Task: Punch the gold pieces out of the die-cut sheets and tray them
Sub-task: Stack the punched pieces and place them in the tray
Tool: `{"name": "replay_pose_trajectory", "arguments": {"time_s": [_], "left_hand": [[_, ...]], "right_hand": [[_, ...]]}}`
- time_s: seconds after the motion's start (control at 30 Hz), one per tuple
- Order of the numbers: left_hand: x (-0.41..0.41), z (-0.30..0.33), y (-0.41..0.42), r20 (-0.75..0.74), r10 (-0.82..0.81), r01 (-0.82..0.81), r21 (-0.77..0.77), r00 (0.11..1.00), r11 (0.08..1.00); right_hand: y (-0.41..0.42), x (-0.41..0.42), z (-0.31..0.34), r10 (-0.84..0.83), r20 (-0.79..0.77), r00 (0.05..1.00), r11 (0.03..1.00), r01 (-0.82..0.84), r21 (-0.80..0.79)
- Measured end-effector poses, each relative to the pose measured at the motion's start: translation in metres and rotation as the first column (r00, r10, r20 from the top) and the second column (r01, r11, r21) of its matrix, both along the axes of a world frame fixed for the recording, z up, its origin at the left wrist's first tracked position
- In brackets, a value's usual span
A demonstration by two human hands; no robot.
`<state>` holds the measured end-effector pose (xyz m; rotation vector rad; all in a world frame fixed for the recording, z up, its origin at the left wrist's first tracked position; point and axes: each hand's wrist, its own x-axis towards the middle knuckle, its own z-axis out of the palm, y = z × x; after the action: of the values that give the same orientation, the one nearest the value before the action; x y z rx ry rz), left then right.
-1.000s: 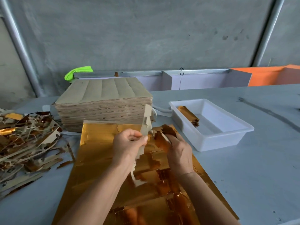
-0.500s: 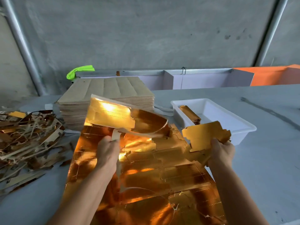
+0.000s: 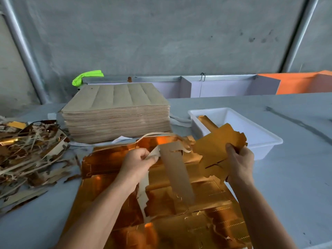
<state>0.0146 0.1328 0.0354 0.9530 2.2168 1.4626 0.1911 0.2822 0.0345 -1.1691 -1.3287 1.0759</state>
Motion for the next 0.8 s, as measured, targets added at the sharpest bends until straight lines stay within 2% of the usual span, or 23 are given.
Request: {"name": "replay_pose_trajectory", "arguments": {"time_s": [0.07,0.2,0.3,0.37,0.43,0.53,0.6,0.67,0.73,0.8], "left_hand": [[0.005,0.005,0.000,-0.062,-0.112,0.115,0.044,0.992,0.992],[0.012,0.014,0.006,-0.203,-0.342,0.356,0.036,0.918,0.934],[0.013,0.018,0.014,-0.270,-0.477,0.481,-0.056,0.836,0.875],[0.012,0.018,0.017,-0.282,-0.546,0.523,-0.159,0.789,0.838],[0.009,0.018,0.017,-0.291,-0.584,0.549,-0.201,0.757,0.811],[0.004,0.017,0.018,-0.340,-0.568,0.499,-0.274,0.750,0.822],[-0.001,0.016,0.019,-0.386,-0.523,0.429,-0.307,0.760,0.850],[-0.005,0.014,0.017,-0.397,-0.448,0.360,-0.278,0.801,0.891],[-0.010,0.011,0.015,-0.265,-0.334,0.294,-0.180,0.905,0.939],[-0.011,0.013,0.012,-0.025,-0.208,0.206,-0.058,0.978,0.977]], "right_hand": [[-0.001,-0.002,0.001,0.054,0.038,0.998,0.997,-0.056,0.054],[-0.005,-0.007,0.005,0.191,0.171,0.967,0.956,-0.223,0.192],[-0.012,-0.009,0.013,0.370,0.209,0.905,0.877,-0.414,0.244],[-0.014,-0.008,0.018,0.455,0.230,0.860,0.825,-0.505,0.255],[-0.015,-0.005,0.024,0.471,0.236,0.850,0.814,-0.522,0.254],[-0.011,-0.001,0.027,0.477,0.260,0.840,0.801,-0.537,0.266],[-0.008,0.000,0.028,0.415,0.335,0.846,0.810,-0.511,0.288],[-0.002,0.000,0.026,0.273,0.387,0.881,0.852,-0.408,0.328],[0.004,0.002,0.024,0.093,0.381,0.920,0.896,-0.244,0.371],[0.009,0.004,0.021,-0.030,0.358,0.933,0.920,-0.114,0.375]]}}
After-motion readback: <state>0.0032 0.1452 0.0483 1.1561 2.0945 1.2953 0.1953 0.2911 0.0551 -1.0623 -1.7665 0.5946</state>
